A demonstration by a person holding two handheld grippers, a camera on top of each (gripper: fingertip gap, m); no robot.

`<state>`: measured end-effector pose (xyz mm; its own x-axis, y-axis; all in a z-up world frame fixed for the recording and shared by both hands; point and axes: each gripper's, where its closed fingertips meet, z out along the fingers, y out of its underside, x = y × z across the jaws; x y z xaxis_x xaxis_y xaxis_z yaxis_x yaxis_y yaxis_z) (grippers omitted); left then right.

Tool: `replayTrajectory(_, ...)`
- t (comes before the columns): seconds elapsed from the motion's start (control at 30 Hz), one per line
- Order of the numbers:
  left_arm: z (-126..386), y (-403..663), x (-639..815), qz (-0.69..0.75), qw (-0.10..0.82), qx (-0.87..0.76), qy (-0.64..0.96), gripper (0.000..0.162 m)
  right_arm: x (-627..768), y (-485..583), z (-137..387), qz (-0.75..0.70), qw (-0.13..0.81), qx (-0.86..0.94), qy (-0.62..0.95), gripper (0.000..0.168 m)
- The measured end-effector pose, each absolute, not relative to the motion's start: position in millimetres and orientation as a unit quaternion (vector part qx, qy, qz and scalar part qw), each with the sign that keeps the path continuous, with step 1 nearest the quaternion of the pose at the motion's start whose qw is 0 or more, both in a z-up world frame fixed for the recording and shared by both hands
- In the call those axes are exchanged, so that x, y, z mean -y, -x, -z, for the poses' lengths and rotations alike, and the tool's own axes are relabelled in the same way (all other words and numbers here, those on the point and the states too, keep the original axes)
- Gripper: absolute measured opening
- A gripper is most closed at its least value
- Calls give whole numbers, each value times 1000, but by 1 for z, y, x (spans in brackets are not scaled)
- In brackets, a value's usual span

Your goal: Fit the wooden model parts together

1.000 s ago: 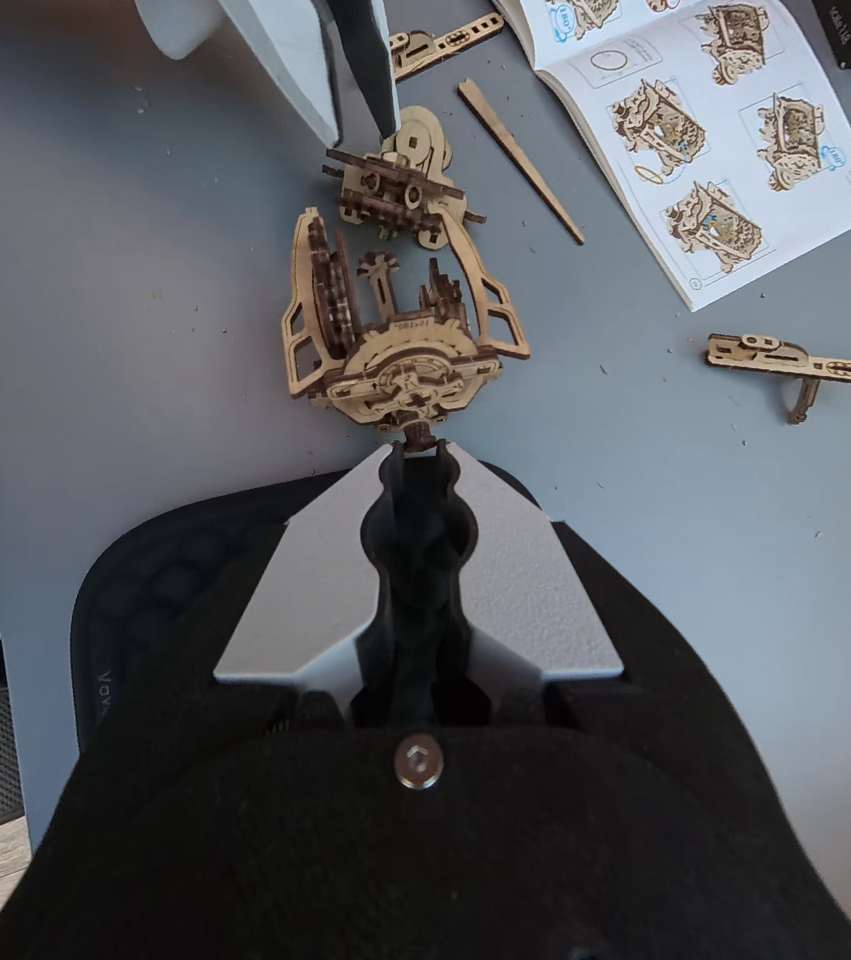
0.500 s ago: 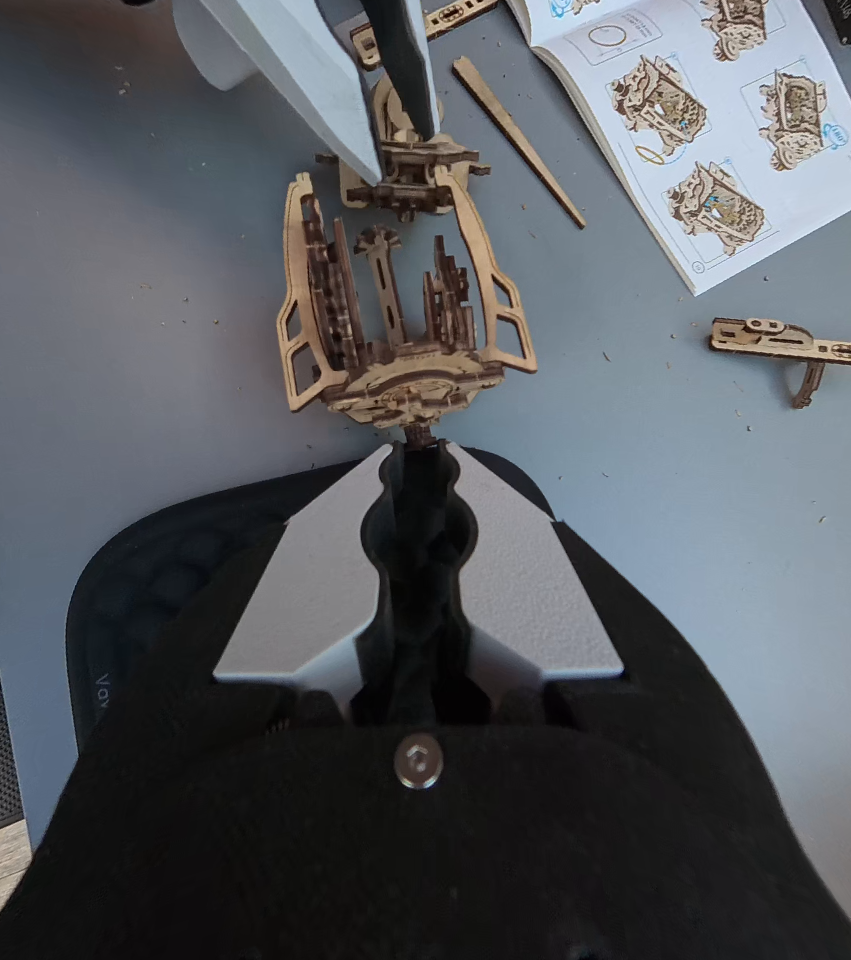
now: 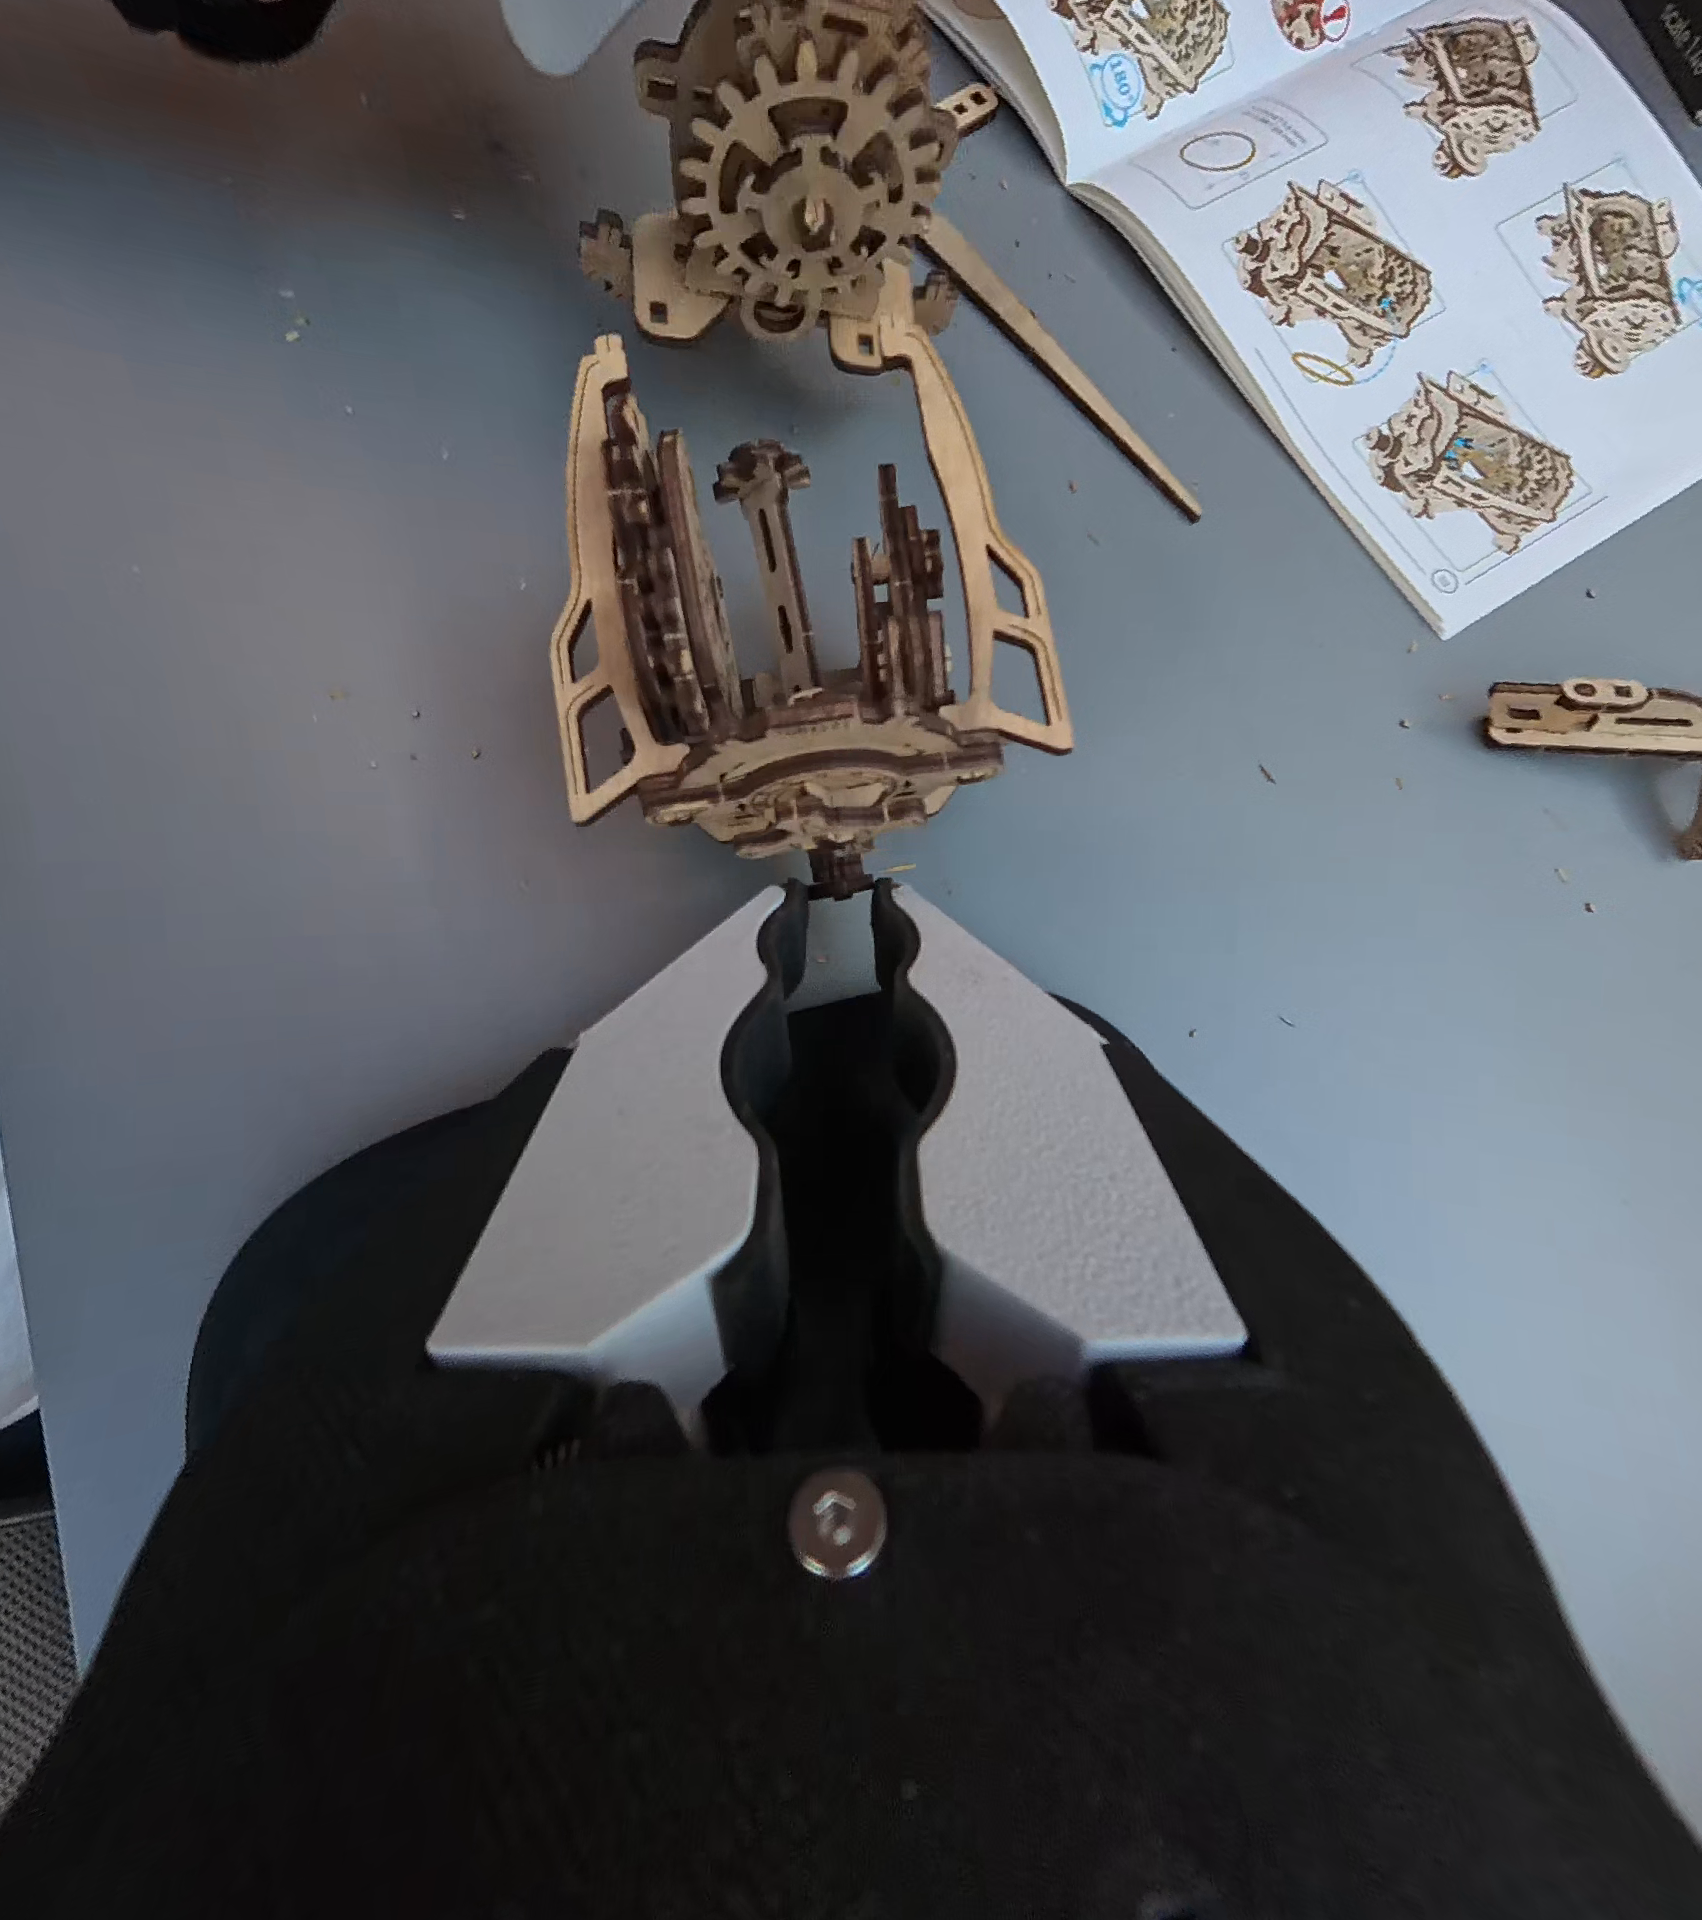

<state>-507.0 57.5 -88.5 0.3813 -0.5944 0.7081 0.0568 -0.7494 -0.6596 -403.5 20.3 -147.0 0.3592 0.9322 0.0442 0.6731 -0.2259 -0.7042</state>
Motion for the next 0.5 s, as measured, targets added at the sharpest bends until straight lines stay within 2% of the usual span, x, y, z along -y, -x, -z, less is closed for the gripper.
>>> replayTrajectory(0.23, 91, 531, -54, 610, 299, -83, 729, 25, -17, 423, 147, -205, 328, 537, 750, 12)
replayTrajectory(0.5, 91, 530, -44, 608, 306, -108, 725, 25, -19, 440, 148, -220, 328, 520, 757, 12)
